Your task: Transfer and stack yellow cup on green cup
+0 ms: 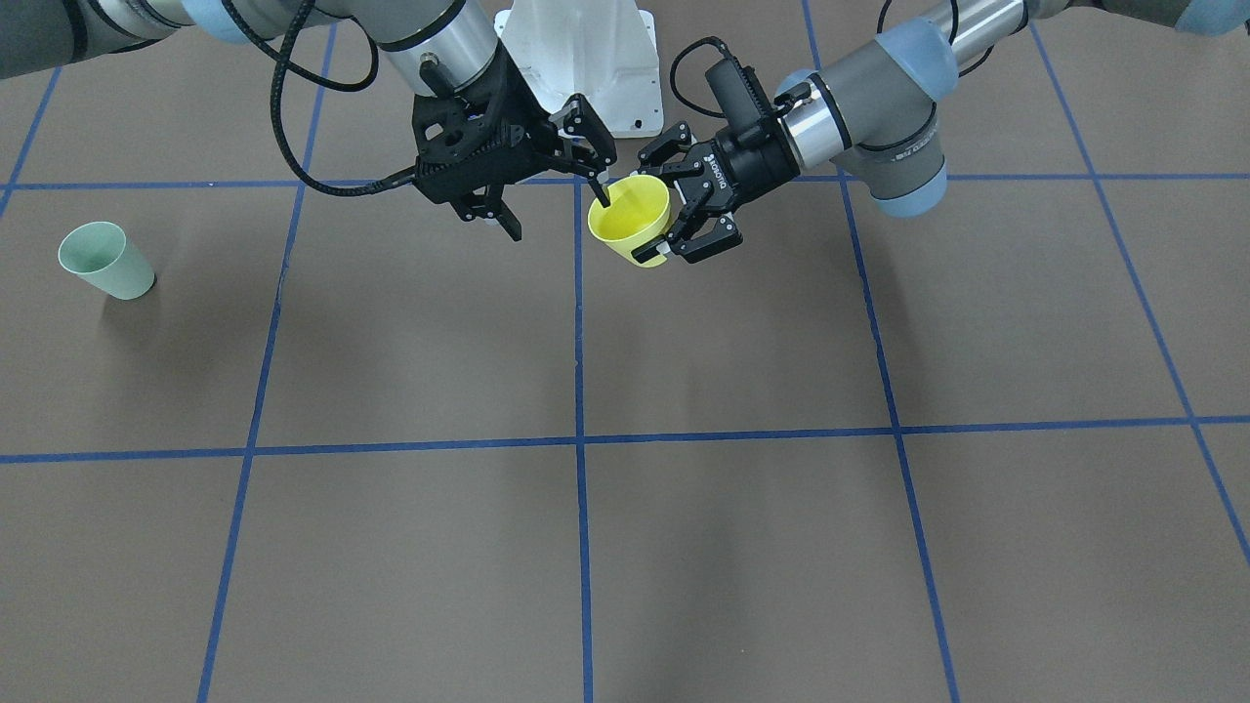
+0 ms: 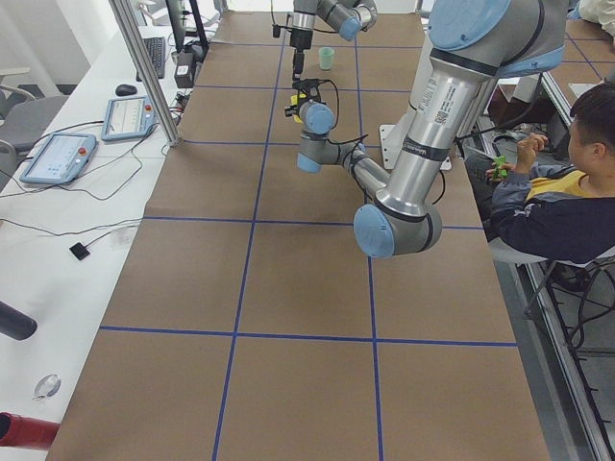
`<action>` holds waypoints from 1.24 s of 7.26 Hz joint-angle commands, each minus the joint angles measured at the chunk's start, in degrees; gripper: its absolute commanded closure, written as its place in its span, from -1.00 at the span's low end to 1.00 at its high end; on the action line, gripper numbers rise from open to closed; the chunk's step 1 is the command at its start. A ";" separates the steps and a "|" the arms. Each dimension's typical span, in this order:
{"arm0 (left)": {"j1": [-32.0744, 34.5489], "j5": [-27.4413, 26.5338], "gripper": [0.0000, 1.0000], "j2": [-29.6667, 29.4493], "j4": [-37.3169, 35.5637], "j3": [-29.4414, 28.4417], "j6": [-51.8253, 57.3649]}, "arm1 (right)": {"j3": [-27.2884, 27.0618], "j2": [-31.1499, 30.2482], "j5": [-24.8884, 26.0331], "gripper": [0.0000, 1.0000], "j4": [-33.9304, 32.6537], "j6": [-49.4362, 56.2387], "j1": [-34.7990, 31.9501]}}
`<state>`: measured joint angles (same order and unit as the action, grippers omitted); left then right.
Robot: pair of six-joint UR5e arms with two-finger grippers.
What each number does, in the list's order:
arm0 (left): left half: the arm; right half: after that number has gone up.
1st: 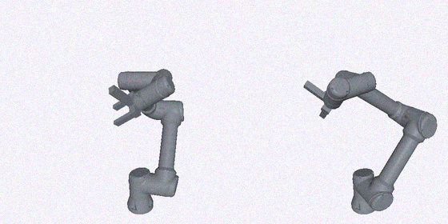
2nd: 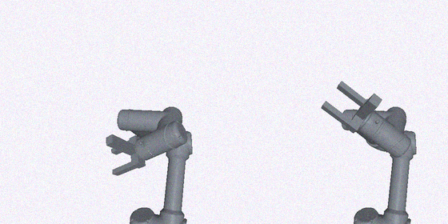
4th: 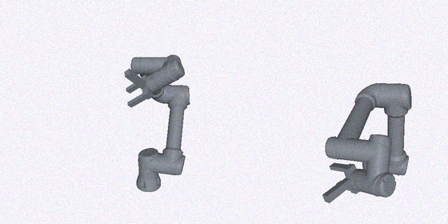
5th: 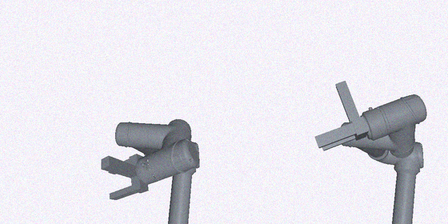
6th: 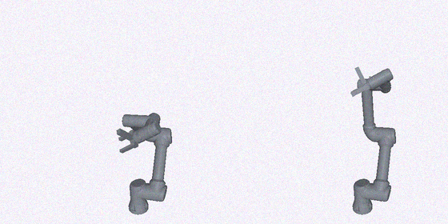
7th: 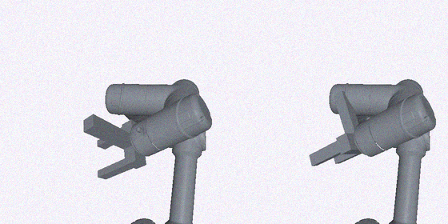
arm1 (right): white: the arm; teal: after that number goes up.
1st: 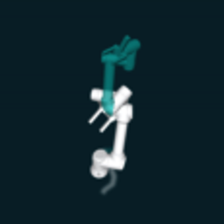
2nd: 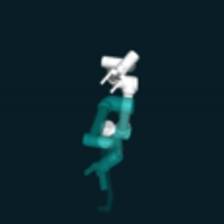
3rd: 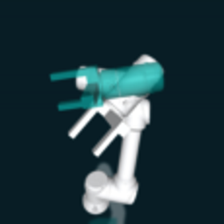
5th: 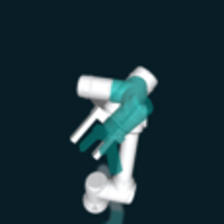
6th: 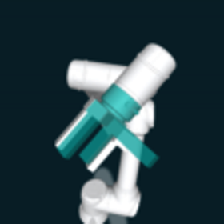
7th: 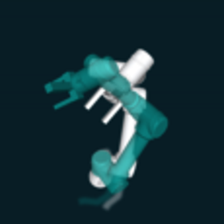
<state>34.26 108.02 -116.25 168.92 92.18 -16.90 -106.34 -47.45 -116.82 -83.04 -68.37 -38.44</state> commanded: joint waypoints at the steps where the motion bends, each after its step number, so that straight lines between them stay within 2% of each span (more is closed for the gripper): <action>1: -0.16 0.00 0.74 -0.03 0.45 0.02 -0.15 | 0.60 -0.01 -0.07 -0.97 -0.19 -0.01 1.34; 2: -0.25 0.00 0.72 -0.03 0.54 0.11 -0.06 | 0.78 0.16 -0.07 -0.97 -1.41 0.16 1.43; 5: -0.33 0.00 0.41 -0.38 0.63 0.29 0.03 | 0.87 0.16 -0.33 -0.97 -1.51 0.42 1.70; 7: -0.34 -0.09 0.40 -0.38 0.63 0.20 0.03 | 1.30 0.34 -0.33 -0.96 -1.51 0.86 2.05; 9: -0.34 -0.09 0.40 -0.47 0.63 0.20 0.03 | 4.37 2.44 -1.99 -0.64 -1.51 1.48 2.57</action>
<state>33.93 107.93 -116.66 169.54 92.39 -16.88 -103.73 -46.17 -117.65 -84.55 -67.32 -36.14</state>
